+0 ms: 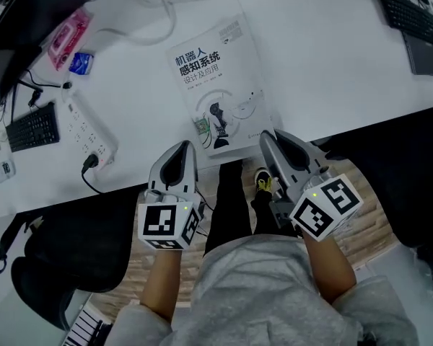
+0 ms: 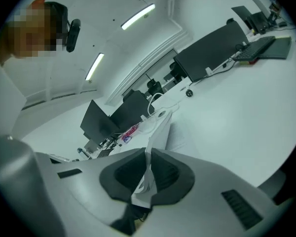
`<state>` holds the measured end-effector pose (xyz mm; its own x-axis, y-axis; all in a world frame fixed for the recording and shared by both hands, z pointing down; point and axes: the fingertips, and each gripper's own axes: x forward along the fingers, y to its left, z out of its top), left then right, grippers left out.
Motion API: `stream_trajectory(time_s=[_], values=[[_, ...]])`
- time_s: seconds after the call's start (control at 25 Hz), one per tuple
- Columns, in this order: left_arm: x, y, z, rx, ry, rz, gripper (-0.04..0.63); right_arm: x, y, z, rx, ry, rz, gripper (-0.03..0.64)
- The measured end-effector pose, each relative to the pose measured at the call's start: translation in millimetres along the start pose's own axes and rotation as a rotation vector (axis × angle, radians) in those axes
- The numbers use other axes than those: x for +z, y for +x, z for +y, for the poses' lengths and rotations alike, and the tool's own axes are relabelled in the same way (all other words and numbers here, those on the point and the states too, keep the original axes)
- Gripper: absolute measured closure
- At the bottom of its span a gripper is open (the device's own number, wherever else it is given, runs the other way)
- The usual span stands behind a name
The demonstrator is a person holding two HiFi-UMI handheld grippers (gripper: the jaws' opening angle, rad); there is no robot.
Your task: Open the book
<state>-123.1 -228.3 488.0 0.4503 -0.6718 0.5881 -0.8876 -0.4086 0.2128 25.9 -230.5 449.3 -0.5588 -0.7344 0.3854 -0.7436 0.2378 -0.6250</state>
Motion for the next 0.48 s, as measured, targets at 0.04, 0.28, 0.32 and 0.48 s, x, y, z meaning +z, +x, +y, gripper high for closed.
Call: stream_trajectory(time_s=[0.04,0.28,0.32,0.48], values=[[3.7,-6.6,2.1,0.014,0.002,-0.013,0.584,2.1,0.1,9.2,0.011,-0.032,0.001,0.571],[27.2,-45.3,8.0,0.075,-0.014,-0.091,0.583,14.1,-0.4,51.0,0.051,-0.189,0.009,0.571],[30.1,-51.0,10.3,0.086,-0.018,-0.101,0.584,16.2,1.1,56.3,0.056,-0.212,0.01,0.571],[36.7,-67.9,16.3,0.106,-0.027,-0.117,0.583,25.3,2.4,70.1,0.062,-0.273,0.018,0.571]])
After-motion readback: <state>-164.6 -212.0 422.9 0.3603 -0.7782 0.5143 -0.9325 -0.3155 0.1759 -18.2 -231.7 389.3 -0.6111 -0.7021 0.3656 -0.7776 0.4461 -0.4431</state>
